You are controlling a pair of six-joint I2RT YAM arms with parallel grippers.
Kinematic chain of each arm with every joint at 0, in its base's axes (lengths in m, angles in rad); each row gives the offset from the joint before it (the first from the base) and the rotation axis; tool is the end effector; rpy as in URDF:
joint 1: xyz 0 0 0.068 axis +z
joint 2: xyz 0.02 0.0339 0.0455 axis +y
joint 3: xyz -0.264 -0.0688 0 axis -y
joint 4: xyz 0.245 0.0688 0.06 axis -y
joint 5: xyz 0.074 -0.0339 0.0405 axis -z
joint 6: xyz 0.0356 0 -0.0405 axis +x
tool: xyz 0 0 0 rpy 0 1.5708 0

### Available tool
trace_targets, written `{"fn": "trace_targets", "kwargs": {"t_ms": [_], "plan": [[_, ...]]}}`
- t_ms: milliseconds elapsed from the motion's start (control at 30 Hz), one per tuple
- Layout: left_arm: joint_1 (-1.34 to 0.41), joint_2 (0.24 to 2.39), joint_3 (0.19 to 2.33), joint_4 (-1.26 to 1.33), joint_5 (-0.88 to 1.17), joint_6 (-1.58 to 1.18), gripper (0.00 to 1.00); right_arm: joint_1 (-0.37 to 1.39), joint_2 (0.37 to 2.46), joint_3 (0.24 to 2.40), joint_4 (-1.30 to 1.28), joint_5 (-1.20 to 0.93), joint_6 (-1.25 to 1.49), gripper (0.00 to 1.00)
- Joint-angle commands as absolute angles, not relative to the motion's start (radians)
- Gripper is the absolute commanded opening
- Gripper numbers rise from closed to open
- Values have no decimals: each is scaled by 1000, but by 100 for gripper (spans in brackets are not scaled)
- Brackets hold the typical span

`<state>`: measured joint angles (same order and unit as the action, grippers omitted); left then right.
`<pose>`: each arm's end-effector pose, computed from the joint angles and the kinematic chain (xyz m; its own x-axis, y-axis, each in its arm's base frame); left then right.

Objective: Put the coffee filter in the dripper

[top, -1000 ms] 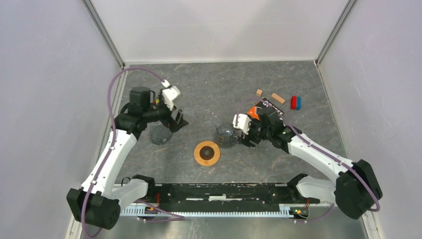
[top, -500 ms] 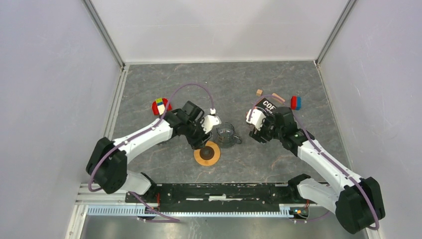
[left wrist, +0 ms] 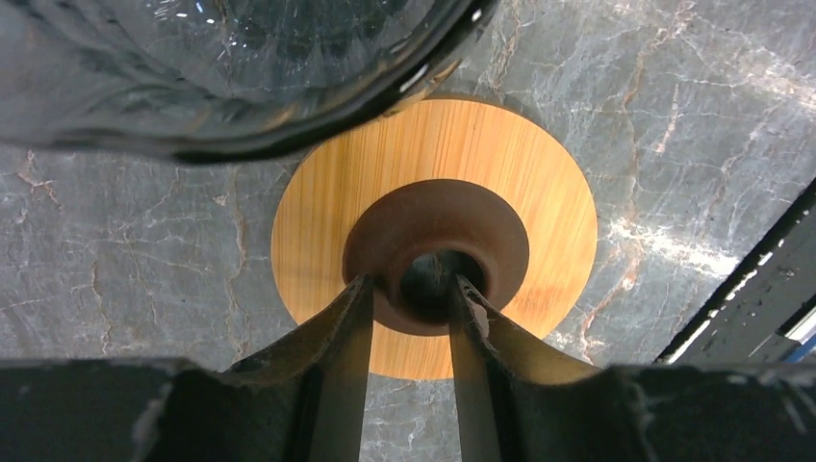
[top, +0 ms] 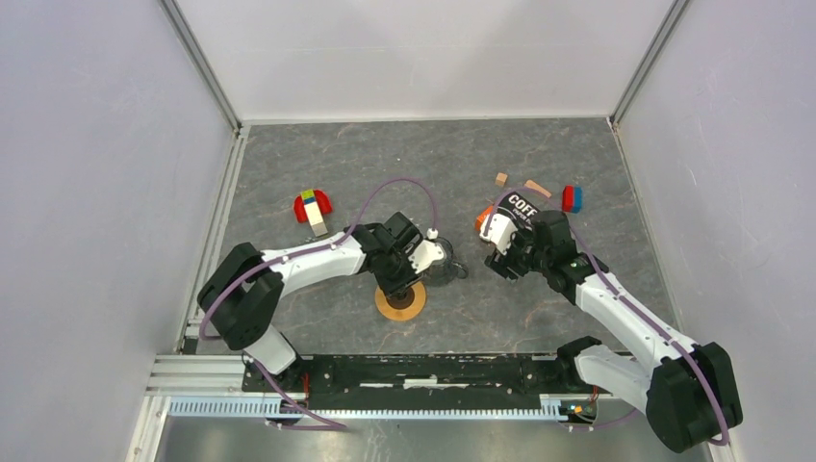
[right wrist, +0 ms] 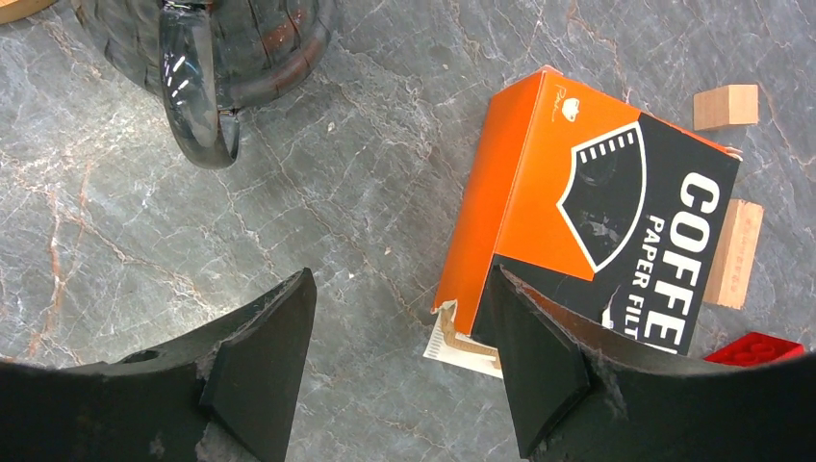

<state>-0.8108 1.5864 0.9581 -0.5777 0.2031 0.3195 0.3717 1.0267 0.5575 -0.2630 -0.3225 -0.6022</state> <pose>0.1990 -0.2198 0.1803 -0.3725 0.8384 -0.3979 0.9232 0.3784 -0.0668 0.1908 0.0865 0.2101 -0.1938 -0.6522 -0.7329 -0.8177 0.5201 -0.2467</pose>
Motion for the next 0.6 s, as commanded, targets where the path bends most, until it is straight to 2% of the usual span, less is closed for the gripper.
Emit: {"fn": "trace_targets", "kwargs": {"t_ms": [0, 133, 467, 567], "plan": [[-837, 1618, 999, -551, 148, 286, 40, 363, 1024, 552, -224, -351, -595, 73], [-845, 1633, 989, -542, 122, 290, 34, 361, 1018, 552, -226, -353, -596, 73], [-844, 1523, 955, -586, 128, 341, 3, 360, 1008, 576, -220, -356, -604, 73], [-842, 1468, 933, -597, 132, 371, 2, 361, 1003, 597, -223, -372, -603, 73]]}}
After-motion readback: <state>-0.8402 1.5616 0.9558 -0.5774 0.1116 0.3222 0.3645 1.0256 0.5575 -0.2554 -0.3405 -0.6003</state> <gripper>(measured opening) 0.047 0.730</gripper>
